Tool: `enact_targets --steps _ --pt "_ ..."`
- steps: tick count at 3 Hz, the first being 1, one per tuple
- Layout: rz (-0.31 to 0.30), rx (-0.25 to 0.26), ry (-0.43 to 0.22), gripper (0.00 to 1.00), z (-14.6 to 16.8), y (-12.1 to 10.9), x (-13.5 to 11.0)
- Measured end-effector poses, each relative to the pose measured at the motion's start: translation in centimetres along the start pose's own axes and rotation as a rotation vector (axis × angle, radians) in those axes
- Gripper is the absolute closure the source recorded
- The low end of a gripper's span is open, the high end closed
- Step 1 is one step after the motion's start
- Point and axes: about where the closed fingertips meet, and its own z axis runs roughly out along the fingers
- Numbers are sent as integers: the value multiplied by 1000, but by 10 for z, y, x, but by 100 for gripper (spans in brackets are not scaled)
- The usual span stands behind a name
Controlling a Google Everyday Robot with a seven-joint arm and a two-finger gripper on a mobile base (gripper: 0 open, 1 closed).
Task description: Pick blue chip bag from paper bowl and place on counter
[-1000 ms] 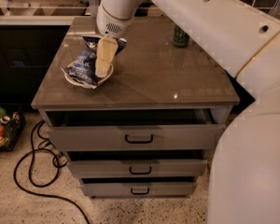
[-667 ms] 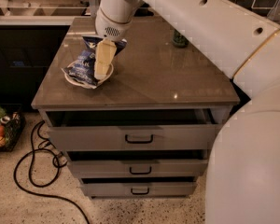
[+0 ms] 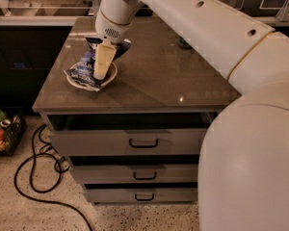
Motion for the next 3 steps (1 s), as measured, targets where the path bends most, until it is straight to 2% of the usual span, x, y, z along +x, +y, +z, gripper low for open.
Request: enact_targets --steps 3 --pt "-3 -10 3 87 7 2 -1"
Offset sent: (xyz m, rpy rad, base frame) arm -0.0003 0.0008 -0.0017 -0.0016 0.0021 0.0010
